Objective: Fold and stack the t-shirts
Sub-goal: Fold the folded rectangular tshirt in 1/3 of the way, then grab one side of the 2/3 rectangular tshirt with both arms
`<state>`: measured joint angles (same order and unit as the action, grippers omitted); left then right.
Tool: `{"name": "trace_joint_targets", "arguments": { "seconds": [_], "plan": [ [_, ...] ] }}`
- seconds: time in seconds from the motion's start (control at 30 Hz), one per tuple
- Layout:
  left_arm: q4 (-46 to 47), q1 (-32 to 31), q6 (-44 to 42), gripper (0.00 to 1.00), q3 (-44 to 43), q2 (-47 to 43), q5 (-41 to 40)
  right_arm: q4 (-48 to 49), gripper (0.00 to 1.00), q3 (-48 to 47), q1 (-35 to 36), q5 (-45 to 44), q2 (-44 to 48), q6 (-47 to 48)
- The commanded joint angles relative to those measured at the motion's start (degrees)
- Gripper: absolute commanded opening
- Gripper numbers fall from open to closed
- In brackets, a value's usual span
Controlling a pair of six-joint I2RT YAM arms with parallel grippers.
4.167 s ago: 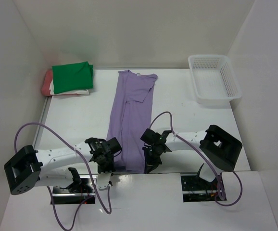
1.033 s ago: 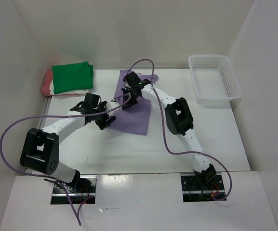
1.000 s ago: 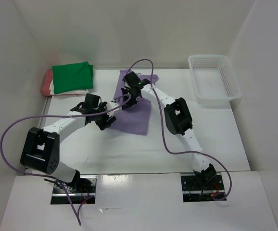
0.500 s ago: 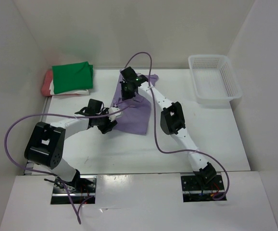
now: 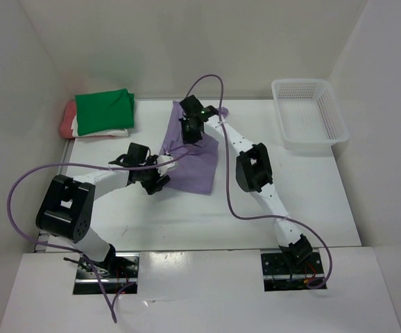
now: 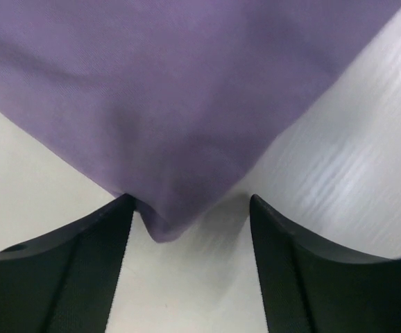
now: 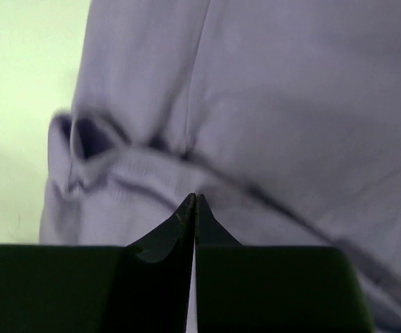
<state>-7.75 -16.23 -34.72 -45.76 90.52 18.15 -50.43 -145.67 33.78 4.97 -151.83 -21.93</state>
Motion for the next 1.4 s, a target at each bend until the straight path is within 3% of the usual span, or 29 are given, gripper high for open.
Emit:
{"name": "trace_joint_targets", "arguments": {
  "seconds": [0.0, 0.1, 0.17, 0.3, 0.43, 0.6, 0.77, 0.93, 1.07, 1.17, 1.2, 1.27, 1.3, 1.33, 1.37],
  "plan": [
    [-6.28, -0.21, -5.68, 0.76, -3.27, -2.36, 0.4, -2.21, 0.05, 5.02, 1.46, -0.04, 10.92, 1.72],
    [-12.44, -0.21, -21.49, 0.87, -3.81, -3.85, -3.02, -1.43, 0.13, 15.2, 0.86, -1.37, 19.24, 0.41],
    [-14.04, -0.21, -31.87, 0.98, -3.29, -4.38, -5.83, 2.26, 0.26, 27.11, 0.85, -1.9, 24.54, -2.04],
    [-12.99, -0.82, -36.29, 1.0, -3.54, -4.39, -4.01, 10.87, 0.39, 49.21, -1.78, 3.97, 39.98, -8.71],
    [-11.24, -3.89, -42.5, 1.0, -2.85, -3.68, -2.6, 19.57, 0.47, 69.88, -1.79, 9.87, 48.2, -14.79],
    [-7.03, -6.45, -47.36, 0.99, 0.75, -0.97, -6.9, 26.52, 0.52, 80.17, -1.26, 15.51, 50.32, -19.72],
    [-5.26, -6.97, -48.59, 0.91, 0.76, 0.53, -9.36, 28.37, 0.56, 80.71, -1.26, 16.65, 48.73, -20.25],
    [-6.14, -8.73, -52.37, 0.91, 2.16, 0.53, -14.02, 28.37, 0.58, 81.33, -1.26, 16.03, 47.5, -22.09],
    [-6.75, -8.73, -52.38, 0.6, 2.16, 0.53, -14.55, 28.8, 0.56, 83.52, -1.26, 16.11, 46.18, -23.15],
    [-7.36, -8.73, -53.69, 0.52, 2.16, 0.53, -14.02, 30.74, 0.43, 84.23, -1.26, 17.79, 43.91, -23.15],
    [-7.37, -8.73, -54.74, 0.49, 2.16, 0.53, -14.02, 30.75, 0.31, 84.23, -1.26, 18.4, 43.38, -23.15],
    [-7.89, -9.25, -55.54, 0.26, 2.16, 0.53, -14.02, 30.75, 0.15, 84.23, -1.26, 19.02, 42.85, -23.15],
    [-7.9, -9.26, -55.54, 0.16, 2.16, 0.53, -14.02, 30.75, 0.1, 84.23, -1.78, 19.02, 42.84, -22.63],
    [-8.51, -9.26, -55.54, 0.0, 2.16, 0.53, -14.02, 30.75, 0.07, 84.23, -1.79, 19.02, 42.84, -22.63],
    [-9.21, -9.26, -54.76, 0.0, 2.16, 0.53, -13.5, 30.75, 0.04, 84.23, -1.79, 19.02, 43.54, -22.63]
  ]
}}
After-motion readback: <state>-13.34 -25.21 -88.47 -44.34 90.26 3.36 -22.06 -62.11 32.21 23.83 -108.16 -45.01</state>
